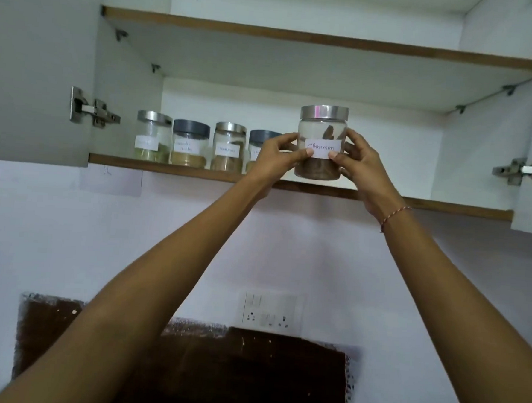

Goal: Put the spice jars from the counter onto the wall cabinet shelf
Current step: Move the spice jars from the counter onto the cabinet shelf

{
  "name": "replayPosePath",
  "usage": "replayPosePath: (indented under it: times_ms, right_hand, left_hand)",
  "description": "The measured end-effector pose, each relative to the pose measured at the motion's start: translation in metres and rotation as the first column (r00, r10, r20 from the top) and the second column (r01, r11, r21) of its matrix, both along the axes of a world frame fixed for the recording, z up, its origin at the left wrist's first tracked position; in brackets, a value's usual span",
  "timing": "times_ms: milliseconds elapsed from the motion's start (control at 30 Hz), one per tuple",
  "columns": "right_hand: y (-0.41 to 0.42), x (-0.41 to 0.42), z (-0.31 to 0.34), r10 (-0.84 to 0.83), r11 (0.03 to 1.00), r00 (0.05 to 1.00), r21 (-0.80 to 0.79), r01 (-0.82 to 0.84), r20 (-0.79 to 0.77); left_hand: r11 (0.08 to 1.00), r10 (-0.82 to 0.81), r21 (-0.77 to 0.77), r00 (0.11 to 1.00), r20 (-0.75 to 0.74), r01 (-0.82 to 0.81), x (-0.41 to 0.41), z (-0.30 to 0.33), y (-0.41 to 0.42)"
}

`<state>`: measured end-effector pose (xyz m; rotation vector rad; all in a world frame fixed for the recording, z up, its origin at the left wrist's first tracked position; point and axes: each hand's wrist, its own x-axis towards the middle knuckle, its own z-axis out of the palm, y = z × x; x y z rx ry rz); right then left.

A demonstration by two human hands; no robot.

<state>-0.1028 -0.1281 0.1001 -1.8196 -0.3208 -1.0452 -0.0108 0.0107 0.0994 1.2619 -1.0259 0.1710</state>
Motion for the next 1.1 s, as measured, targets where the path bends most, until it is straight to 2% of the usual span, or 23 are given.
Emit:
replayPosePath:
  times_ms: [133, 233, 400, 500, 567, 667, 767, 867, 967, 1033, 1100]
  right_hand:
    - [-0.021, 0.035, 0.018, 0.0, 0.997, 0.996, 0.082, 0.007, -0.085]
    - [-0.036, 0.06, 0.022, 0.017, 0.99, 0.979, 0.14, 0.013, -0.205]
    - [-0.053, 0.096, 0.029, -0.04, 0.994, 0.943, 0.079, 0.07, -0.331]
    - [-0.057, 0.117, 0.033, -0.041, 0.991, 0.926, 0.099, 0.084, -0.376]
    - [-0.06, 0.128, 0.035, -0.054, 0.99, 0.91, 0.093, 0.101, -0.411]
    - [-0.065, 0.141, 0.036, -0.1, 0.988, 0.89, 0.059, 0.14, -0.444]
    - [-0.067, 0.147, 0.036, -0.163, 0.983, 0.871, 0.0, 0.184, -0.464]
    - [-0.066, 0.145, 0.035, -0.194, 0.976, 0.857, -0.009, 0.216, -0.478]
    - [-0.062, 0.133, 0.034, -0.37, 0.925, 0.857, -0.061, 0.374, -0.358]
    - [-0.052, 0.12, 0.027, -0.554, 0.832, 0.821, -0.137, 0.538, -0.138]
    - [-0.039, 0.104, 0.012, -0.639, 0.749, 0.766, -0.17, 0.641, 0.069]
  left_hand:
    - [0.985, 0.134, 0.112, 0.99, -0.046, -0.128, 0.029, 0.023, -0.026]
    - [0.965, 0.171, 0.216, 0.98, -0.098, -0.147, 0.047, 0.036, -0.039]
    - [0.91, 0.283, 0.346, 0.951, -0.122, -0.226, 0.078, 0.04, -0.055]
    - [0.875, 0.341, 0.384, 0.939, -0.053, -0.296, 0.089, 0.034, -0.062]
    - [0.867, 0.317, 0.413, 0.948, -0.027, -0.278, 0.094, 0.033, -0.064]
    - [0.885, 0.265, 0.419, 0.959, -0.099, -0.202, 0.099, 0.032, -0.066]
    - [0.855, 0.311, 0.442, 0.95, -0.02, -0.271, 0.099, 0.032, -0.071]
    - [0.778, 0.453, 0.423, 0.881, 0.136, -0.465, 0.098, 0.028, -0.073]
    - [0.684, 0.617, 0.3, 0.747, 0.247, -0.665, 0.09, 0.021, -0.075]
    - [0.675, 0.651, 0.175, 0.69, 0.314, -0.717, 0.081, 0.015, -0.073]
    - [0.708, 0.633, 0.013, 0.643, 0.431, -0.706, 0.07, 0.005, -0.069]
